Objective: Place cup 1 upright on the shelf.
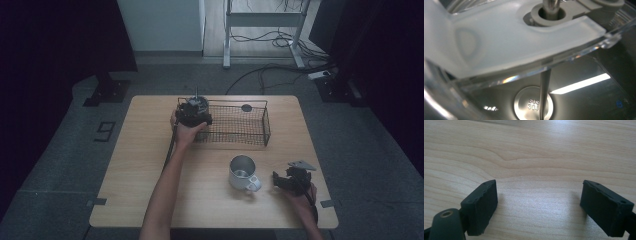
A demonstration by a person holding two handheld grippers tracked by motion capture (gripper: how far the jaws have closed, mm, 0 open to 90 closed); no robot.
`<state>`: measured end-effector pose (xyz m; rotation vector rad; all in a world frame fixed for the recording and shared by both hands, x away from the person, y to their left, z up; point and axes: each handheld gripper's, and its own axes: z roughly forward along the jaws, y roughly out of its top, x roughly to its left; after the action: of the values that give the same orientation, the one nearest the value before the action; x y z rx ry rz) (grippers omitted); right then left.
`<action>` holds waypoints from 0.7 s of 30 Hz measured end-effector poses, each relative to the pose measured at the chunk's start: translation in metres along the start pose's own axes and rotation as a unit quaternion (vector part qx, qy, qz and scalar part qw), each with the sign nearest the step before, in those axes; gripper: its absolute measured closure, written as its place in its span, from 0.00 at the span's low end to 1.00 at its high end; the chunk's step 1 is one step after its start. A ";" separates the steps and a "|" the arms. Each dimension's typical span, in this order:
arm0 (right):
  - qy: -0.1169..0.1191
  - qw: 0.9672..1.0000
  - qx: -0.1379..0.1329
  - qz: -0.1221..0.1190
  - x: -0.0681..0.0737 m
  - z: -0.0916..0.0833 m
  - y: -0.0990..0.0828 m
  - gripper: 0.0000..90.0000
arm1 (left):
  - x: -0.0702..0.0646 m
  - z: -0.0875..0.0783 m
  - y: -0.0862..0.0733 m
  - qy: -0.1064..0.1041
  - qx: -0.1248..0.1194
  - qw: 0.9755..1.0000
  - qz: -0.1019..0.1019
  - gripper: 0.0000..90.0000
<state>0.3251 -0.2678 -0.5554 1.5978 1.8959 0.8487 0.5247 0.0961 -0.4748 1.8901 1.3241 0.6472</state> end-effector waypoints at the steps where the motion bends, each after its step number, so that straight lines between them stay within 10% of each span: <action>1: 0.000 1.000 0.000 0.000 0.000 0.000 0.000 0.16 | 0.000 0.000 -0.001 -0.001 0.000 1.000 -0.001 0.05; 21: 0.000 1.000 -0.001 0.000 0.000 0.000 0.000 0.16 | -0.001 -0.004 -0.001 0.002 -0.001 1.000 0.002 0.04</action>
<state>0.3252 -0.2677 -0.5555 1.5974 1.8949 0.8493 0.5209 0.0966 -0.4729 1.8925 1.3222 0.6549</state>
